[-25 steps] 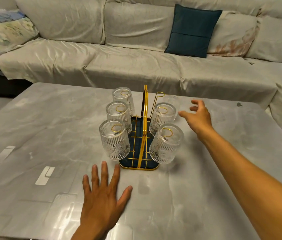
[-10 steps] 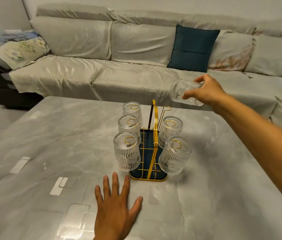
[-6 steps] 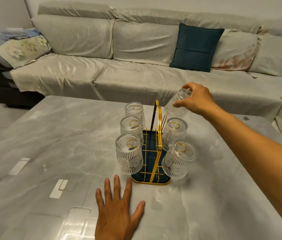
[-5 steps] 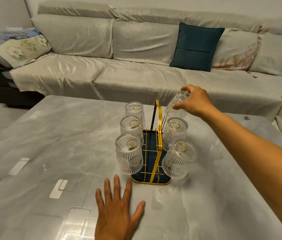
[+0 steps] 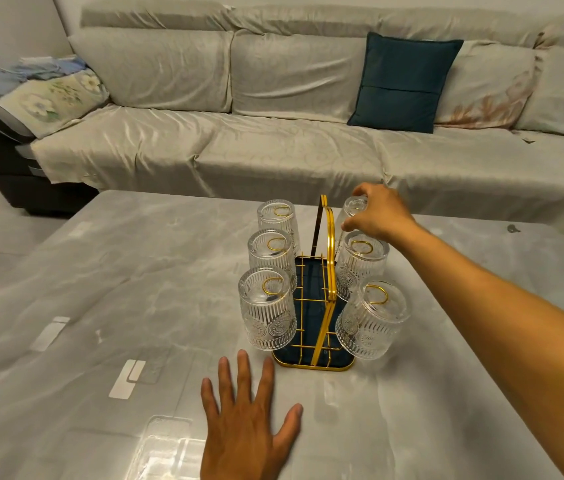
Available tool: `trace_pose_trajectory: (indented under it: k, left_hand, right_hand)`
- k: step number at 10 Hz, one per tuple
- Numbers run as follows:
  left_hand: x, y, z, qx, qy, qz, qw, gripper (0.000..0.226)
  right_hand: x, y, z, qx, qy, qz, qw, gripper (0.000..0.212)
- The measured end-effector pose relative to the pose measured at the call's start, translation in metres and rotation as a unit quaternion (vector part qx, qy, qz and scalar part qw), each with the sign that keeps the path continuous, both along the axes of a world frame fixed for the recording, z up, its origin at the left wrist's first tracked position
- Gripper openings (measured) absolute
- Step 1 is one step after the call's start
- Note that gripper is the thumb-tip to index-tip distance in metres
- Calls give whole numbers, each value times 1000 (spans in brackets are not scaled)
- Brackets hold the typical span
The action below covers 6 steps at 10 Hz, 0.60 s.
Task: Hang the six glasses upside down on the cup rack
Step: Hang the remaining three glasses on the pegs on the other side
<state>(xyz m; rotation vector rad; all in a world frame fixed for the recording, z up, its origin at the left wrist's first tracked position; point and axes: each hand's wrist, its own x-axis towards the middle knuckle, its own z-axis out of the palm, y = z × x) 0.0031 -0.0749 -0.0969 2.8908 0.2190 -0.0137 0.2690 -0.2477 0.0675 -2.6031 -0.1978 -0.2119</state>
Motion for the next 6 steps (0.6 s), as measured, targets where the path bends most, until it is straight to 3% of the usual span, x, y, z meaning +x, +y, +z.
trace_pose_trajectory:
  k: [3,6]
  left_hand:
    - [0,-1,-9,1,-35,3,999,76]
    - [1,-1,-8,-13,12,15,1000,90]
  right_hand:
    - [8,-2,-5,-16,24,8,1000,68]
    - [-34,-24,7,114,10,-17,993,64]
